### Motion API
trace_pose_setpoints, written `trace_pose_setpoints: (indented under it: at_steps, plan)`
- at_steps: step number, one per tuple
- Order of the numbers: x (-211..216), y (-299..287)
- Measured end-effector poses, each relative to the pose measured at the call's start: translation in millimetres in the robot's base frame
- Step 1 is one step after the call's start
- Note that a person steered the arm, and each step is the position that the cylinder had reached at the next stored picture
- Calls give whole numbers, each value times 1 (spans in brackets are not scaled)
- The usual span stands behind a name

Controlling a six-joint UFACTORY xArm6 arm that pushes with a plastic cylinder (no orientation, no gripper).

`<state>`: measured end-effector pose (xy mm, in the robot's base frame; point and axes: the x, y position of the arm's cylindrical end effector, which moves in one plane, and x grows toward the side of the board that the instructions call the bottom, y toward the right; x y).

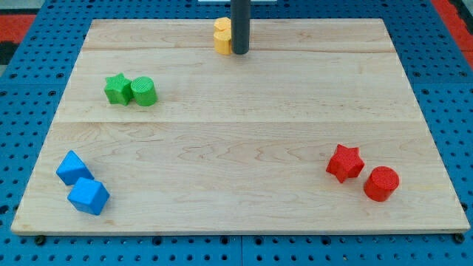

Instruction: Keep arm above yellow hexagon

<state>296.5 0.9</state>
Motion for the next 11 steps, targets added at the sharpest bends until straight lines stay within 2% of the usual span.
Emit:
trace_pose_setpoints:
  at_steps: [1, 3, 4, 6, 7, 8, 9, 10, 11]
  plan:
    - [31, -35]
    - [26, -156]
    - [26, -183]
    - [-23, -159]
    - [-23, -115]
    - [-26, -118]
    - [-86, -103]
    - [-105, -81]
    - [-103, -54]
